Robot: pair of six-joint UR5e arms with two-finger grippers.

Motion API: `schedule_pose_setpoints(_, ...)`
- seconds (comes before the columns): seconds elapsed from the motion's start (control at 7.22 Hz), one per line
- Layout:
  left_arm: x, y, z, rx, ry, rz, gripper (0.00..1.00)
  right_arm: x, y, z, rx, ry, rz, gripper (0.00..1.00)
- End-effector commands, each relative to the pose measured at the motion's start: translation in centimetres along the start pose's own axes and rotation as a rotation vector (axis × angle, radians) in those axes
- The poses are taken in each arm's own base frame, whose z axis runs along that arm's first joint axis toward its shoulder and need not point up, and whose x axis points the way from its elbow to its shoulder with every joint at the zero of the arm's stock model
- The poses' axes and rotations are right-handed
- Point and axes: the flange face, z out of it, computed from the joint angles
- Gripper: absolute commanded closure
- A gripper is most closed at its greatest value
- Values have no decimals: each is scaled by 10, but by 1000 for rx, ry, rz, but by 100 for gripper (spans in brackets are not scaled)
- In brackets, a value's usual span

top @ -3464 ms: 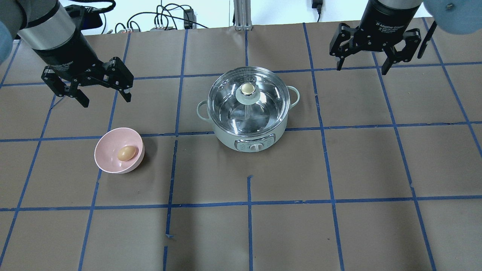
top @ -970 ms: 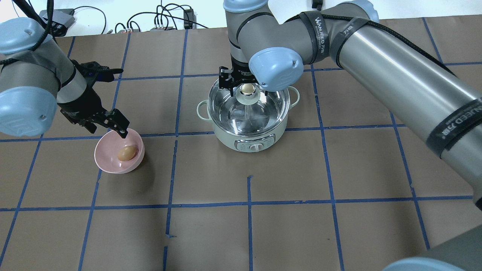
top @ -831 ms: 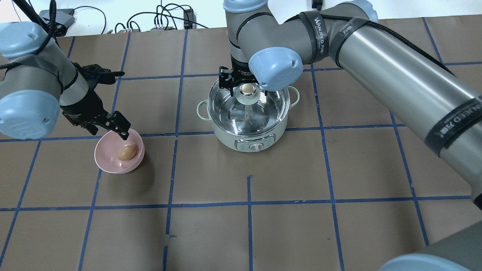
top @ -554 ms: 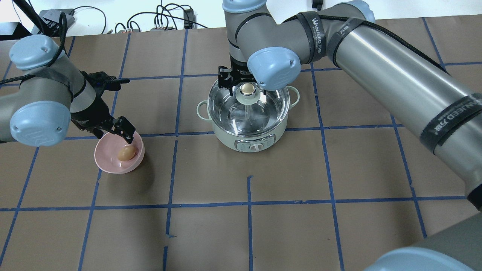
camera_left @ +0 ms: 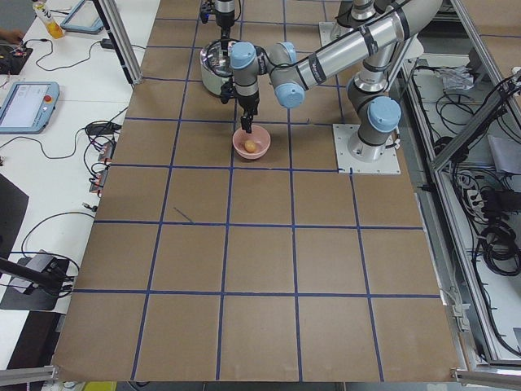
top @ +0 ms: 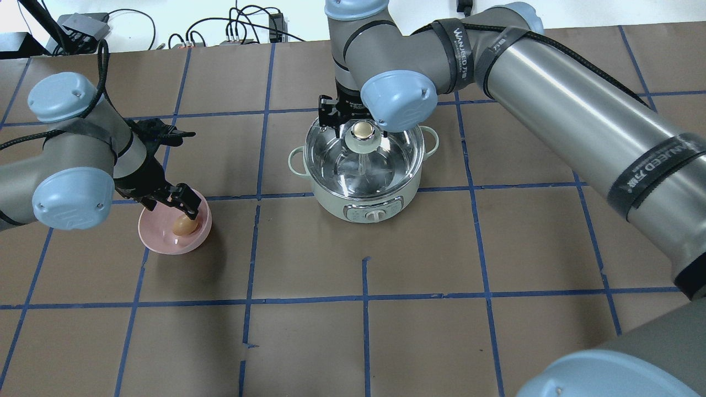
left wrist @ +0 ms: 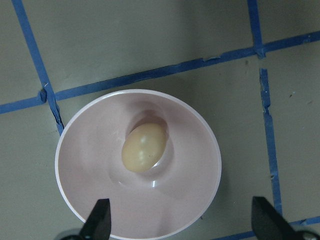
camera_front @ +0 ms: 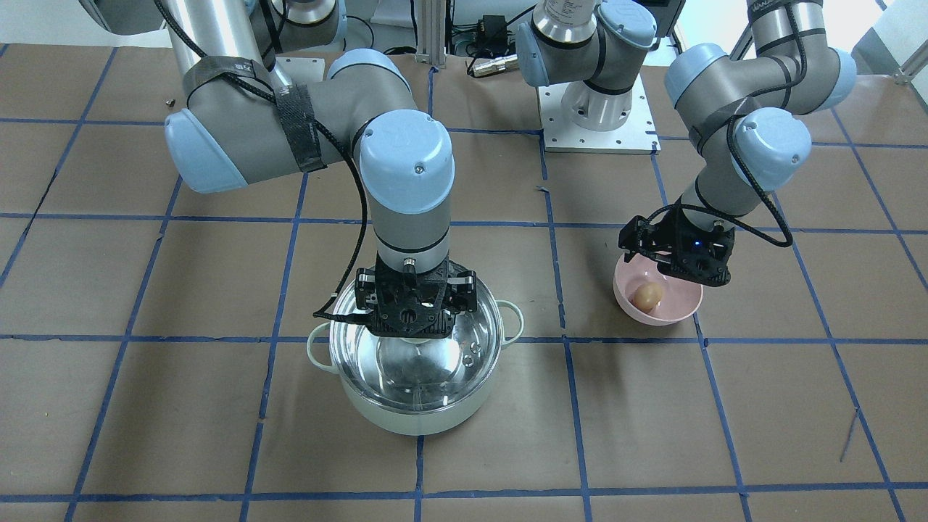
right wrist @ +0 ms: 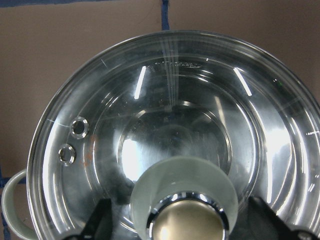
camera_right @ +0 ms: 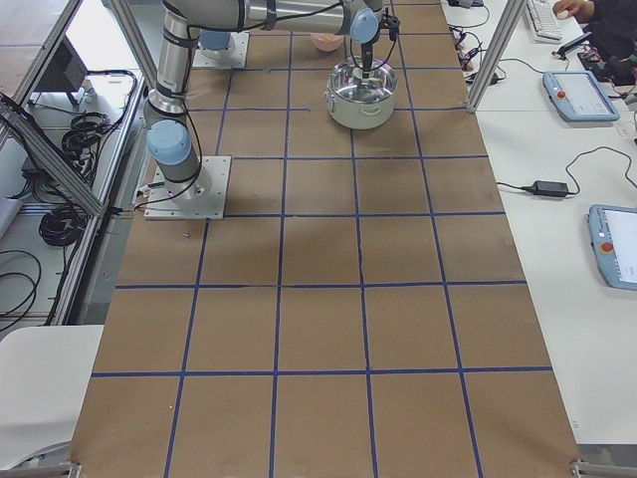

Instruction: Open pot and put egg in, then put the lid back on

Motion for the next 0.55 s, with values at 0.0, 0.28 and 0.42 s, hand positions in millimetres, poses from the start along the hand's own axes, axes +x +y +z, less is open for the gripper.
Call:
schedule_pose_setpoints(0.0,-21,11,25,11,-3,-33,0,0,1,0,-6,1,2,29)
schedule_pose_setpoints(0.28,-26,0,44,24,-11,-31,1,0,1,-2,-3,0,0,69)
schedule_pose_setpoints(0.42,-23,5,51,0,-18,-27,1,1,1,-3,0,0,-1,76)
